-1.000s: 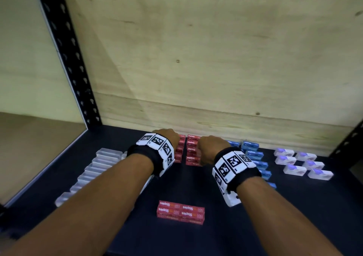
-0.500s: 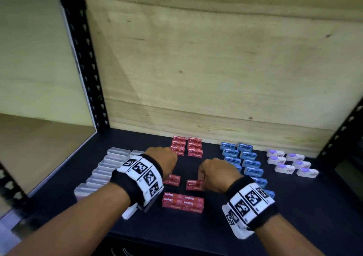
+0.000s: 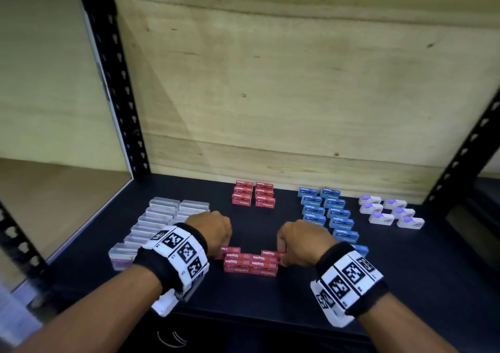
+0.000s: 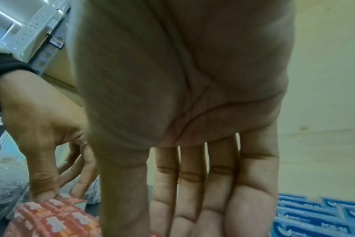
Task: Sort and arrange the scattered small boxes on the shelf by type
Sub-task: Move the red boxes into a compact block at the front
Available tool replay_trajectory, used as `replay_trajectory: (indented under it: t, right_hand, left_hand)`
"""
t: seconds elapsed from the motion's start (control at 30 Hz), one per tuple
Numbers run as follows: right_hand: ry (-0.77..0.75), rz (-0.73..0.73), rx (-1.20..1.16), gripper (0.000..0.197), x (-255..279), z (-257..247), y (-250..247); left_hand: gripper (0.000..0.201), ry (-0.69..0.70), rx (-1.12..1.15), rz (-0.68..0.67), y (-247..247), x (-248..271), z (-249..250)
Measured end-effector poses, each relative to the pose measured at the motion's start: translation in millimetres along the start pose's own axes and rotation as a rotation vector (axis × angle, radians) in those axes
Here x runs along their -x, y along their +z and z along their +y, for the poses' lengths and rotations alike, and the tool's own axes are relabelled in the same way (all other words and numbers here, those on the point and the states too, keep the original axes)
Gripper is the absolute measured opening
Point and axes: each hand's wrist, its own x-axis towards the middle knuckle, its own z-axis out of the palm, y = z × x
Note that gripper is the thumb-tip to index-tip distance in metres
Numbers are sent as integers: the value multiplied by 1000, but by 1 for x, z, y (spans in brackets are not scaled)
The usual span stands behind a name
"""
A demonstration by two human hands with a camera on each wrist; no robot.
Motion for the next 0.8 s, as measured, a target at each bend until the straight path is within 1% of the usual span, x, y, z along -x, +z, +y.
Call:
replay_trajectory:
  t: [0.03, 0.13, 0.2, 0.3, 0.4, 0.53, 0.8]
  right_hand:
    - [-5, -20, 4, 26, 2, 1, -1]
    - [-39, -111, -22, 48, 5, 4, -7]
    - [-70, -158, -54, 56, 6, 2, -9]
    - [-94, -169, -79, 54, 5, -7, -4]
    - [-123, -116, -74, 49, 1, -14, 2]
    - [-138, -87, -46, 46, -4, -21, 5]
    - [-165, -69, -10, 45, -10, -26, 9]
  left_hand:
    - [25, 11, 8, -9, 1, 1, -1]
    - [57, 61, 38, -71, 3, 5, -1]
    - [65, 75, 61, -122, 4, 8, 1]
    - [63, 82, 115, -125, 7, 7, 5]
    - [59, 79, 139, -86, 9, 4, 8]
    - [55, 99, 136, -42, 10, 1, 14]
    - [53, 120, 118, -4, 13, -4, 19]
